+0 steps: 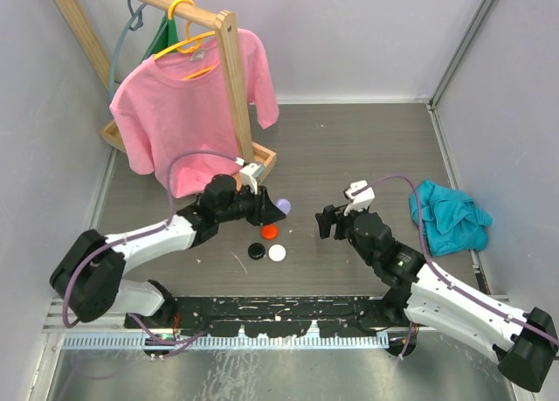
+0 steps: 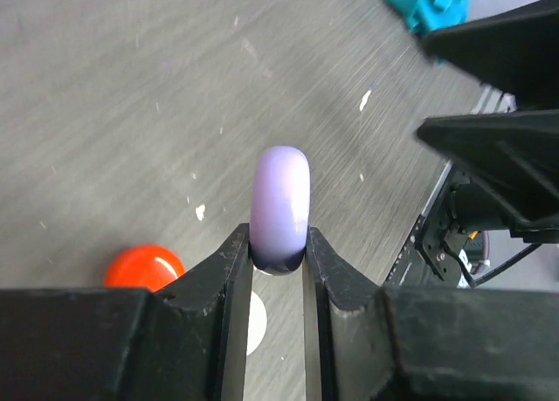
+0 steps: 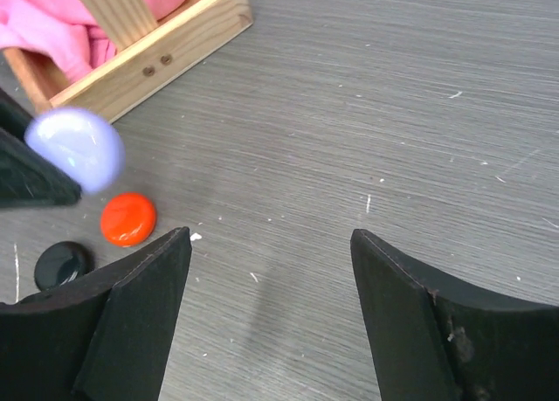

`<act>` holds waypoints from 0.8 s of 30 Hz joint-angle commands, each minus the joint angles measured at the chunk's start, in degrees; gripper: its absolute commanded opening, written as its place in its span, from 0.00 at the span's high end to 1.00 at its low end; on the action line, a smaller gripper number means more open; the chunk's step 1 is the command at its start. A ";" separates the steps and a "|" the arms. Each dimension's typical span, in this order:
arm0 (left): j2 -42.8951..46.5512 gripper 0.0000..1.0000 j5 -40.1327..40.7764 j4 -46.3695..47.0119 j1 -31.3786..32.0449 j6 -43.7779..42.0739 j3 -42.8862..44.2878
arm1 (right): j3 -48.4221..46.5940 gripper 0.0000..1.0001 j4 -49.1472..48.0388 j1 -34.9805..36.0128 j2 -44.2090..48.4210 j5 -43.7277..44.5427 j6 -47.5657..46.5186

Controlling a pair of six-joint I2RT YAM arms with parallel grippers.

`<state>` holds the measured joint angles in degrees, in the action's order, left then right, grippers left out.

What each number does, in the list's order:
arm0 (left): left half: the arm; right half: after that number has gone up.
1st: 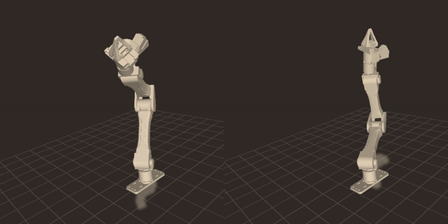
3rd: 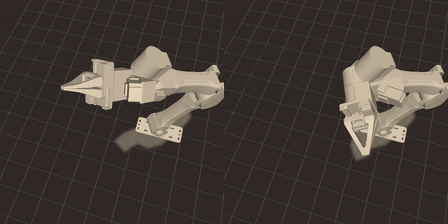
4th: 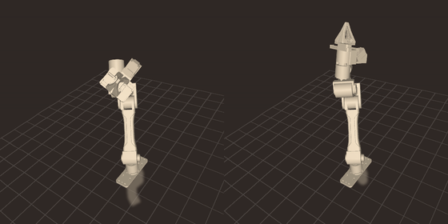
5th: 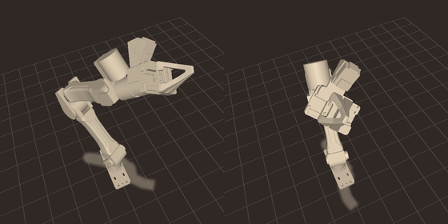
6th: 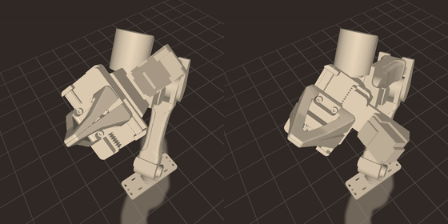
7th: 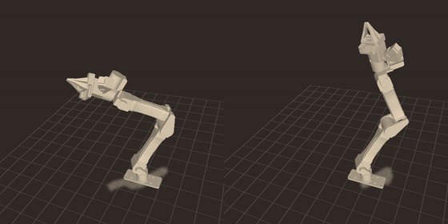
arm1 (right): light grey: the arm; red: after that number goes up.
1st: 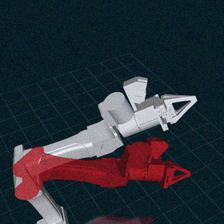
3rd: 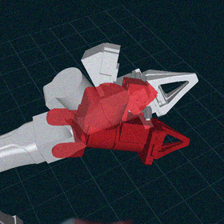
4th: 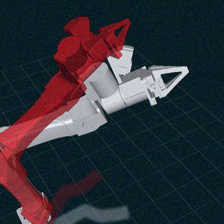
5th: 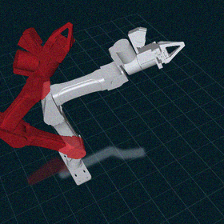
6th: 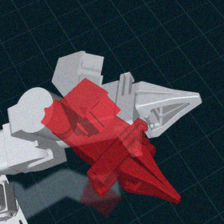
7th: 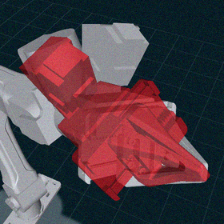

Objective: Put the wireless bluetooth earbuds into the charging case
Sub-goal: Place the charging case at the center of the board.

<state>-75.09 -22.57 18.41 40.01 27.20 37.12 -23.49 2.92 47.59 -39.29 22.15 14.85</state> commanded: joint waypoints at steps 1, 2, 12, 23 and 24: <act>-4.75 0.90 2.89 -6.05 2.92 8.02 3.53 | 2.58 0.21 -5.85 0.05 4.96 6.49 1.97; -6.05 0.90 3.33 -6.36 3.63 8.80 4.06 | 3.37 0.21 -6.16 0.05 6.03 7.14 2.02; -17.00 0.89 10.77 -13.31 7.89 14.72 10.91 | 5.86 0.20 -5.52 0.08 11.59 6.41 2.93; -21.07 0.69 15.60 -20.69 9.76 14.46 14.57 | 5.95 0.20 -5.78 0.04 11.38 5.32 3.34; -20.88 0.67 15.62 -21.02 9.82 14.42 14.51 | 5.91 0.20 -5.63 0.09 11.49 5.44 3.24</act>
<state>-96.75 -8.78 -0.97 49.50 41.23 49.82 -17.08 0.43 47.59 -28.14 27.33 17.39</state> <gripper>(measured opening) 0.296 0.800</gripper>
